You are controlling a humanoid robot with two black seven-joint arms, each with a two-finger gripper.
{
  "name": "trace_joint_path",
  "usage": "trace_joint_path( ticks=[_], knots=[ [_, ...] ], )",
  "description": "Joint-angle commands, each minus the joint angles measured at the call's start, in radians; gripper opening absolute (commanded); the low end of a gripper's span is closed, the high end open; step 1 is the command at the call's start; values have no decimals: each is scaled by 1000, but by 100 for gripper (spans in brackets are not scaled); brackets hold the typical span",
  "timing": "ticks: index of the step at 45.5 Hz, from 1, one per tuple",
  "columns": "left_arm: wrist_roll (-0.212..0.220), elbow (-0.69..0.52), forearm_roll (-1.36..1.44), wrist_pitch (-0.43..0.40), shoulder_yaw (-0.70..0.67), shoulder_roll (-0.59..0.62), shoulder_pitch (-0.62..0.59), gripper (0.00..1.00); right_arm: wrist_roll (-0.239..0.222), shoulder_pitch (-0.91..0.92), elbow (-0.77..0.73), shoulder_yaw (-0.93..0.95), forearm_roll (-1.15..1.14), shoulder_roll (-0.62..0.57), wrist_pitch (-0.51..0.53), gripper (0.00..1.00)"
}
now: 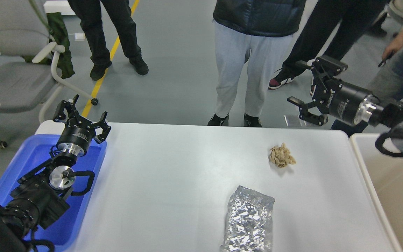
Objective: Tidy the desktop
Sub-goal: 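Swing the right gripper outward and down toward the table edge, then move the right gripper toward the silver foil bag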
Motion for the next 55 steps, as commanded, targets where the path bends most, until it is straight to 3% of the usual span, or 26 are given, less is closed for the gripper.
trace_joint_path(
  ticks=[1,12,24,55],
  knots=[
    [0,-1,0,0,0,0,0,100,2,169,265,-238,-179,-235,1,100],
    [0,1,0,0,0,0,0,100,12,328,388,-556,-509,-327,-1,100],
    [0,-1,0,0,0,-1,0,100,23,334,428,-694,-701,-325,-30,100],
    [0,1,0,0,0,0,0,100,51,158,221,-748,-827,-45,-185,100]
  ],
)
